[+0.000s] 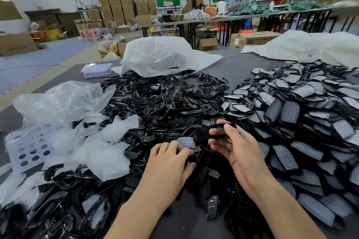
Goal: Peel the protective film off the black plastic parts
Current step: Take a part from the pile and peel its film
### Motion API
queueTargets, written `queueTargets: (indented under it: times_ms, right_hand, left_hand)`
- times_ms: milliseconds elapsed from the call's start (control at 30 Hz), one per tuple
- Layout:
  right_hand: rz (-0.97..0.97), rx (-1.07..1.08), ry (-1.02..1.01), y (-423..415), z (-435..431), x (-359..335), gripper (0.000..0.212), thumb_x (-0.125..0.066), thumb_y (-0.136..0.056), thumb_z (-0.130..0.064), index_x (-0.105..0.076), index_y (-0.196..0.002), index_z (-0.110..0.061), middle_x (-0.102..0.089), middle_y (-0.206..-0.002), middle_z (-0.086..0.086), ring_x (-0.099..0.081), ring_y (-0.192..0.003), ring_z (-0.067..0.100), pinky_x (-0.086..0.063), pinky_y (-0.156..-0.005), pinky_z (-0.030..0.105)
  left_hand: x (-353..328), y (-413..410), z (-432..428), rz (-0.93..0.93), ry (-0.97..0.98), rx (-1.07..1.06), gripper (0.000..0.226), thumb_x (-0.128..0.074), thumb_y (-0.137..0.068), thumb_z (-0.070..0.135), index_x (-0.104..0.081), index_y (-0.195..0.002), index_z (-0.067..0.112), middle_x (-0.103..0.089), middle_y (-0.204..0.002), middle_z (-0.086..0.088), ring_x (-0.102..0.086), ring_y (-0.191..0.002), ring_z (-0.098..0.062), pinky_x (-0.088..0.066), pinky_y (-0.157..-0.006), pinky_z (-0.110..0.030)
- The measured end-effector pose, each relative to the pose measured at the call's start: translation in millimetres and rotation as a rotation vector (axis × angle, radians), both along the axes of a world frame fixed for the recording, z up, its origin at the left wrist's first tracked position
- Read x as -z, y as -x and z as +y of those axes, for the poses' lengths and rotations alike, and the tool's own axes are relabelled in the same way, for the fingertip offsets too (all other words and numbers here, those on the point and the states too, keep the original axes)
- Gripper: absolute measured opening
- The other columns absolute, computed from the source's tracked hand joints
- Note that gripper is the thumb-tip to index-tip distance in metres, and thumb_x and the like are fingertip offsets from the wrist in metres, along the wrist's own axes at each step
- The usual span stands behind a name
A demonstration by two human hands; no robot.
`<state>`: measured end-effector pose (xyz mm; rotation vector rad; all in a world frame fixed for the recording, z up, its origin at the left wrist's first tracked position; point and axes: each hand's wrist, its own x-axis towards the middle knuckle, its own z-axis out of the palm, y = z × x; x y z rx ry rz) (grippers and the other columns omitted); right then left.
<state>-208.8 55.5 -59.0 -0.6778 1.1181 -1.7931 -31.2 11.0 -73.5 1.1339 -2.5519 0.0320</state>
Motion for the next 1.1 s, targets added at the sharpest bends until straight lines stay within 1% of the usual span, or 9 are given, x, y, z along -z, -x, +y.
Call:
queueTargets:
  times_ms: [67,133,200,400,700,833,933,1000,1100]
  right_hand:
    - [0.013,0.022,-0.016,-1.3,-0.8,0.7,0.031,-0.048,-0.106,-0.015,-0.077,-0.096,-0.019,-0.074,-0.084,0.004,-0.073,-0.072,0.02,-0.057,-0.06,0.023]
    - [0.012,0.043,-0.022,-1.8,-1.2,1.2,0.034,-0.05,-0.105,-0.014,-0.08,-0.091,-0.022,-0.071,-0.078,-0.002,-0.074,-0.075,0.021,-0.058,-0.063,0.023]
    - [0.012,0.053,-0.018,-2.2,-0.9,1.0,0.034,-0.052,-0.104,-0.012,-0.081,-0.091,-0.024,-0.07,-0.074,-0.003,-0.075,-0.078,0.022,-0.059,-0.066,0.024]
    - [0.083,-0.019,-0.025,-7.3,0.9,-1.2,0.027,-0.057,-0.101,-0.009,-0.08,-0.098,-0.021,-0.074,-0.088,0.005,-0.076,-0.085,0.024,-0.059,-0.069,0.023]
    - [0.063,-0.171,-0.006,-17.0,5.3,-2.8,0.025,-0.059,-0.098,-0.007,-0.08,-0.104,-0.019,-0.076,-0.099,0.015,-0.075,-0.087,0.019,-0.059,-0.074,0.024]
    - [-0.152,-0.224,0.025,-19.1,4.2,-3.8,0.023,-0.06,-0.094,-0.006,-0.08,-0.103,-0.013,-0.076,-0.103,0.015,-0.074,-0.089,0.016,-0.059,-0.073,0.023]
    - [-0.236,-0.229,0.031,-20.6,3.2,-4.6,0.021,-0.063,-0.088,-0.008,-0.081,-0.099,-0.011,-0.076,-0.1,0.015,-0.075,-0.088,0.019,-0.059,-0.07,0.022]
    - [-0.148,-0.193,0.004,-20.7,3.9,-3.1,0.024,-0.06,-0.094,-0.006,-0.082,-0.097,-0.016,-0.077,-0.095,0.011,-0.076,-0.086,0.019,-0.06,-0.07,0.023]
    - [-0.061,-0.184,-0.017,-22.6,4.9,-1.8,0.025,-0.06,-0.096,-0.008,-0.081,-0.099,-0.021,-0.077,-0.099,0.01,-0.076,-0.088,0.021,-0.06,-0.072,0.024]
  left_hand:
    - [2.1,3.7,0.3,0.032,0.081,-0.01,0.018,-0.074,-0.084,0.037,-0.073,-0.1,0.028,-0.063,-0.093,0.007,-0.064,-0.088,-0.019,-0.05,-0.092,-0.038]
    - [2.4,4.9,1.1,0.029,0.133,-0.03,0.01,-0.067,-0.087,0.033,-0.072,-0.091,0.026,-0.063,-0.087,0.007,-0.063,-0.083,-0.018,-0.051,-0.088,-0.036]
    - [2.6,3.8,0.0,0.079,0.116,-0.068,0.018,-0.055,-0.094,0.033,-0.069,-0.088,0.024,-0.062,-0.091,0.008,-0.06,-0.086,-0.017,-0.049,-0.089,-0.034]
    - [-9.8,-3.6,2.8,0.733,-0.366,-0.03,0.015,-0.052,-0.101,0.031,-0.065,-0.095,0.038,-0.068,-0.08,0.012,-0.063,-0.074,-0.007,-0.047,-0.066,-0.018]
    - [-13.8,-1.5,8.3,0.78,-0.391,-0.006,0.019,-0.056,-0.1,0.026,-0.065,-0.106,0.042,-0.067,-0.093,0.027,-0.064,-0.084,0.002,-0.043,-0.073,-0.005]
    - [-12.2,-1.1,13.2,0.576,-0.287,0.099,0.036,-0.059,-0.098,0.027,-0.051,-0.126,0.047,-0.058,-0.107,0.036,-0.056,-0.1,0.013,-0.038,-0.084,-0.002]
    - [-12.3,-0.3,15.7,0.519,-0.214,0.146,0.035,-0.055,-0.099,0.034,-0.044,-0.124,0.056,-0.057,-0.102,0.034,-0.058,-0.091,0.011,-0.041,-0.077,-0.005]
    - [-13.2,1.5,14.9,0.649,-0.249,0.11,0.026,-0.059,-0.098,0.032,-0.051,-0.109,0.054,-0.063,-0.093,0.025,-0.061,-0.081,-0.001,-0.045,-0.07,-0.013]
    - [-15.0,3.3,10.6,0.956,-0.39,0.048,0.019,-0.066,-0.094,0.024,-0.066,-0.096,0.043,-0.067,-0.107,0.023,-0.064,-0.098,-0.001,-0.048,-0.08,-0.014]
